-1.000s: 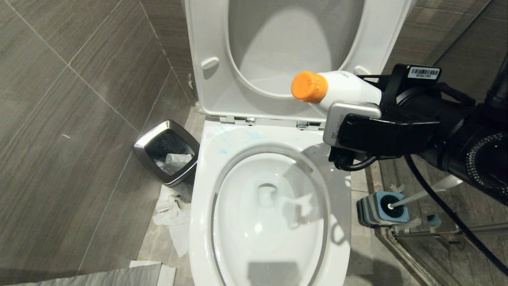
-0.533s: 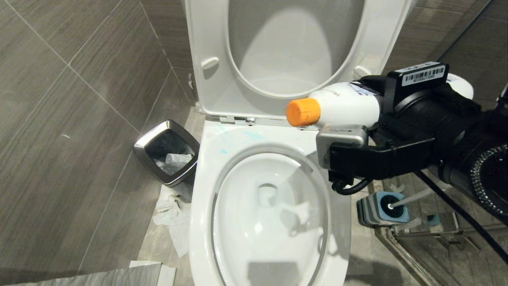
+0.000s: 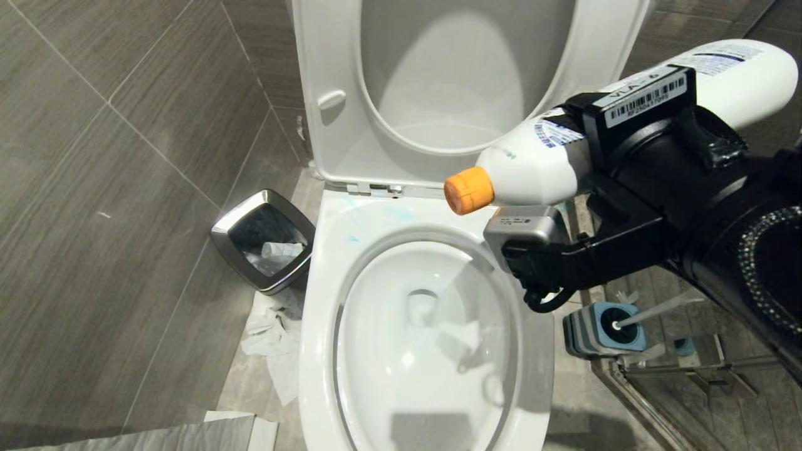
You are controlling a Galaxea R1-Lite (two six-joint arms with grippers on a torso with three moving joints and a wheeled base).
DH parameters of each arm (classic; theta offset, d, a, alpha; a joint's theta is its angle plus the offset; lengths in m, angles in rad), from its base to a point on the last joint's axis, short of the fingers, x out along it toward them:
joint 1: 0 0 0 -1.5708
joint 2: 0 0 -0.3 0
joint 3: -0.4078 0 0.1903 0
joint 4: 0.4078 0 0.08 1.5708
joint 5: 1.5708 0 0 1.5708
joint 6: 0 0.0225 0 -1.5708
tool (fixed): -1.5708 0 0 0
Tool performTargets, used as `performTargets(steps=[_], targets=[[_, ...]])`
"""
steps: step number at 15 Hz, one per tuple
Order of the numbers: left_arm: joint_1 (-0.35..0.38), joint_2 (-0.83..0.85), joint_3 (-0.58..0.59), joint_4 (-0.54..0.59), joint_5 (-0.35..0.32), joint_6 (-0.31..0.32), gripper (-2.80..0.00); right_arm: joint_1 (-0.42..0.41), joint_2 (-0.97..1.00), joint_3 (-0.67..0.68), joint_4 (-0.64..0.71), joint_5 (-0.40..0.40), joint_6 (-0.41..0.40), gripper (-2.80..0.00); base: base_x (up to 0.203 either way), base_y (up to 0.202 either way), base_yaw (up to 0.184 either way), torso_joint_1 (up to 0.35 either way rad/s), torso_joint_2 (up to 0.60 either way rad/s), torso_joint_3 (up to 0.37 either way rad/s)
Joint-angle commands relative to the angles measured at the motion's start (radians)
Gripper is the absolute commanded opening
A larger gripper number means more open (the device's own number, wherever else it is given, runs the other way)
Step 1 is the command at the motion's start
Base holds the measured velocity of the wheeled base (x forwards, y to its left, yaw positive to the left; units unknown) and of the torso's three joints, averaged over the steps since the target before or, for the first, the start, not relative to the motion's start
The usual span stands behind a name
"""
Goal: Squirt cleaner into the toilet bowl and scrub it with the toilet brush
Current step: Pour in the cleaning agent
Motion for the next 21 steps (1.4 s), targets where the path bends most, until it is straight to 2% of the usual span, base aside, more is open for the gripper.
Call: performTargets(steps=[1,7,11,21], targets=[[0.0,0.001,0.002,0.0,0.0,0.001,-2.8,0.001,0.017,-0.002,-0.022,-0.006,-0.089,-2.8,0.0,0.0,0.0,0.0,0.0,0.0],[0.0,0.001,0.002,-0.001,0.0,0.001,-2.8,0.043,0.056,-0.026,-0.144,-0.006,-0.344,-2.8,0.0,0.0,0.0,0.0,0.0,0.0],[0.0,0.001,0.002,0.0,0.0,0.001,-2.8,0.072,0.05,-0.043,-0.158,-0.004,-0.472,-2.8,0.0,0.0,0.0,0.0,0.0,0.0],[0.0,0.001,0.002,0.0,0.0,0.001,-2.8,0.086,0.047,-0.049,-0.157,-0.004,-0.481,-2.8,0.0,0.0,0.0,0.0,0.0,0.0]])
